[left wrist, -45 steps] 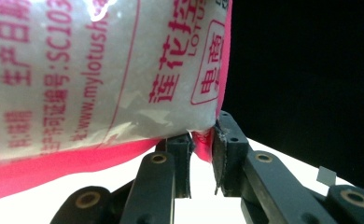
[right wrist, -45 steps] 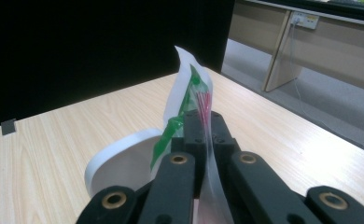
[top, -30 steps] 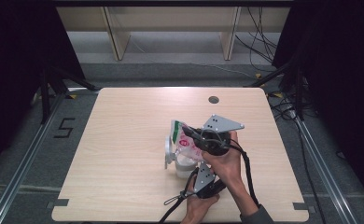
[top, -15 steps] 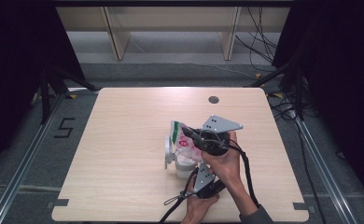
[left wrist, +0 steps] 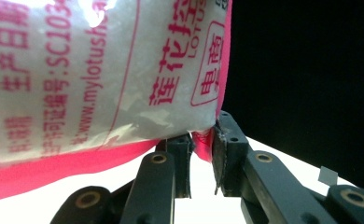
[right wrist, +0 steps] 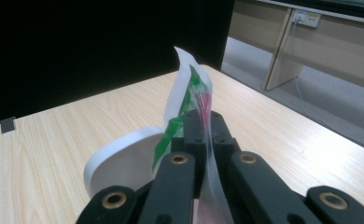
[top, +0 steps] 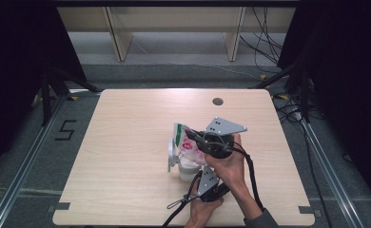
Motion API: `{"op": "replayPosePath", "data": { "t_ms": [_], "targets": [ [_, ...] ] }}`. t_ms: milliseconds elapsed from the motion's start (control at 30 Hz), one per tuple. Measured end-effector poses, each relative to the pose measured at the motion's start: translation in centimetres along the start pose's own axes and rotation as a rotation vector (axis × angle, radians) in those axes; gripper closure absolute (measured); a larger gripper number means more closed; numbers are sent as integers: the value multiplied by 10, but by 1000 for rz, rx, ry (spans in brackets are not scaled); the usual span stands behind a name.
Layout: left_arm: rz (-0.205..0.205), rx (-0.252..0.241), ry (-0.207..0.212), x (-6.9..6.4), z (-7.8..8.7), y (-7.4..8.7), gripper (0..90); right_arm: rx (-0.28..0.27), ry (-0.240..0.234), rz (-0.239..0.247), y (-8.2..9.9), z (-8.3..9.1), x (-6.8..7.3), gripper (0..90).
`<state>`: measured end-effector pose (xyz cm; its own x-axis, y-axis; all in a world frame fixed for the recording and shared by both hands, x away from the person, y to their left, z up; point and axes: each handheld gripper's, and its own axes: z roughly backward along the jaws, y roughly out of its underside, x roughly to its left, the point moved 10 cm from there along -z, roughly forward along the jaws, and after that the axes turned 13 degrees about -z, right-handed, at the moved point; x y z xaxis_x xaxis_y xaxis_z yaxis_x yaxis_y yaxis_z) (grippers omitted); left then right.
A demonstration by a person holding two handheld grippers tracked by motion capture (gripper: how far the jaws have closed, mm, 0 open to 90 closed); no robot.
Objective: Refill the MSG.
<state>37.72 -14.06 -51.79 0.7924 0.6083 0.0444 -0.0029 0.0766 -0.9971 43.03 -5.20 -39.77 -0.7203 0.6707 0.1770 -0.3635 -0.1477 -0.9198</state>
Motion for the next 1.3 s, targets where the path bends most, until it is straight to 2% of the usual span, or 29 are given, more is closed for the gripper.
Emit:
{"op": "replayPosePath", "data": {
  "t_ms": [200,367,433,500,567,600,700,733,767,867,933,967,1000,1100,1133,1300],
  "targets": [
    [2,-5,-5,0,0,-1,780,-9,-10,1,-1,0,2,900],
    [3,-9,-5,0,0,-1,781,-9,3,5,-1,0,1,900],
    [8,-13,-6,-1,0,-2,781,-1,-21,20,-1,-1,3,900],
    [10,-10,-7,-1,0,-2,781,11,-6,17,1,0,3,900],
    [7,-11,-4,-1,0,-2,780,8,-13,15,0,0,3,900],
    [5,-11,-4,-1,0,-3,780,-12,-14,29,-2,-1,3,900],
    [10,-14,-6,-1,-1,-3,781,3,-11,28,-1,0,4,900],
    [9,-16,-2,-1,-1,-3,780,2,0,43,-1,-1,2,900],
    [8,-18,-2,-1,-1,-3,781,-13,8,35,-1,-2,2,900],
    [7,-10,-9,-1,0,-2,781,-1,-1,45,-1,-1,1,900],
    [8,-11,-3,-1,-1,-3,781,10,0,34,0,0,3,900],
    [7,-10,-4,-1,-1,-3,780,-1,10,25,0,-1,3,900],
    [7,-13,-3,-1,-1,-3,780,-12,10,44,-2,-2,1,900],
    [8,-14,-9,-1,-1,-3,780,0,0,45,-1,-1,2,900],
    [4,-15,-5,-1,-1,-3,781,5,-8,29,0,0,3,900],
    [7,-10,-9,-1,0,-3,781,-4,1,31,-1,-2,3,900]
  ]
}}
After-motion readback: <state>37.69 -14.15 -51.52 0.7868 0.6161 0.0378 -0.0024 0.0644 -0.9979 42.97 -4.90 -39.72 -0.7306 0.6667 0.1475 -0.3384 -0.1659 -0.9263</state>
